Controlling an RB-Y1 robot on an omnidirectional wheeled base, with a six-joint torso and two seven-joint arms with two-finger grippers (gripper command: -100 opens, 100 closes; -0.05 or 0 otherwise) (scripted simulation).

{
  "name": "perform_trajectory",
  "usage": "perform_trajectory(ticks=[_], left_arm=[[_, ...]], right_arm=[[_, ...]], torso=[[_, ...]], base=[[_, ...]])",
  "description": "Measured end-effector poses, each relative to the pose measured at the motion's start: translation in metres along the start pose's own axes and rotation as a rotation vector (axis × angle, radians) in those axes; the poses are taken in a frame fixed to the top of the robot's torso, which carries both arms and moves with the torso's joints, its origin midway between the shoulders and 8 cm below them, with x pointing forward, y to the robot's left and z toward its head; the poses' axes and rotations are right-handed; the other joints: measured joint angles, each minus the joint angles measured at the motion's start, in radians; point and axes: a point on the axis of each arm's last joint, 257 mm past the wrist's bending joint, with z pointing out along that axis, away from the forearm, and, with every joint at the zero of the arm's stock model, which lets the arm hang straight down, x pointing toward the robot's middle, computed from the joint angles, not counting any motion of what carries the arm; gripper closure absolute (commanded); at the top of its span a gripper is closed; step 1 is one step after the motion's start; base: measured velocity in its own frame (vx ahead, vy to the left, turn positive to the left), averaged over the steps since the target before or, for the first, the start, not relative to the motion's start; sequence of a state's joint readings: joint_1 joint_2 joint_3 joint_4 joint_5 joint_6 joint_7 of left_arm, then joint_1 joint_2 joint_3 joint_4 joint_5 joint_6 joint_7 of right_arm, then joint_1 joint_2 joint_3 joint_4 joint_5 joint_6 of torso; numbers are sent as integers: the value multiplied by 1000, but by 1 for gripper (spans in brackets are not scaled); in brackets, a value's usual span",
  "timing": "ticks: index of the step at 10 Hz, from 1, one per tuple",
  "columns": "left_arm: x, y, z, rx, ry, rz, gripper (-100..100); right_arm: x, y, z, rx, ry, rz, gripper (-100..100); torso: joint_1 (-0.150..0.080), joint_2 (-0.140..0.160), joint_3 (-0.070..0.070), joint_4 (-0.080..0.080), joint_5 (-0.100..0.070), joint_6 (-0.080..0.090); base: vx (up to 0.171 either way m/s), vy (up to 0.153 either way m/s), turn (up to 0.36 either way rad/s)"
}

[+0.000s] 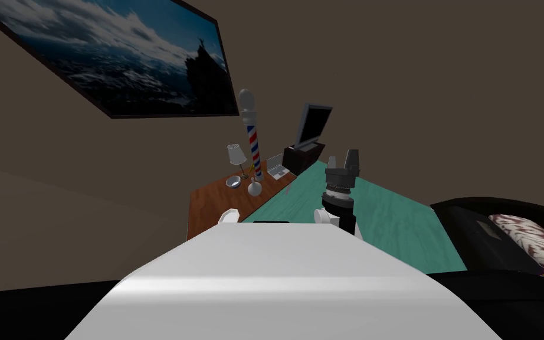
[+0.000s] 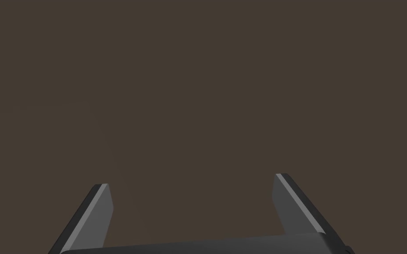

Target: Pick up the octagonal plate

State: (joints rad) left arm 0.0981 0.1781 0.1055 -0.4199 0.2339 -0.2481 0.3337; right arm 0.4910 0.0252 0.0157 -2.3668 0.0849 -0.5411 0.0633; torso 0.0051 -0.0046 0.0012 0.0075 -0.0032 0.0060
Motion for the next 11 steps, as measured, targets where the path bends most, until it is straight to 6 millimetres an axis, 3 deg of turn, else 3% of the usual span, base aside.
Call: perform_trajectory(ticks=[5, 8, 10, 11], left_arm=[[51, -14, 12, -16, 50, 71, 100], [91, -36, 16, -11, 93, 126, 100], [100, -35, 19, -21, 99, 145, 100], [100, -36, 19, -20, 100, 145, 0]], right_arm=[[0, 0, 0, 0, 0, 0, 0], [0, 0, 0, 0, 0, 0, 0], [0, 0, 0, 0, 0, 0, 0], [0, 0, 0, 0, 0, 0, 0]], torso=[[0, 0, 0, 0, 0, 0], [0, 1, 1, 0, 0, 0], [0, -1, 0, 0, 0, 0], [-1, -1, -1, -1, 0, 0]], base=[[-41, 14, 189], [-47, 16, 198], [-7, 4, -9], [0, 0, 0]])
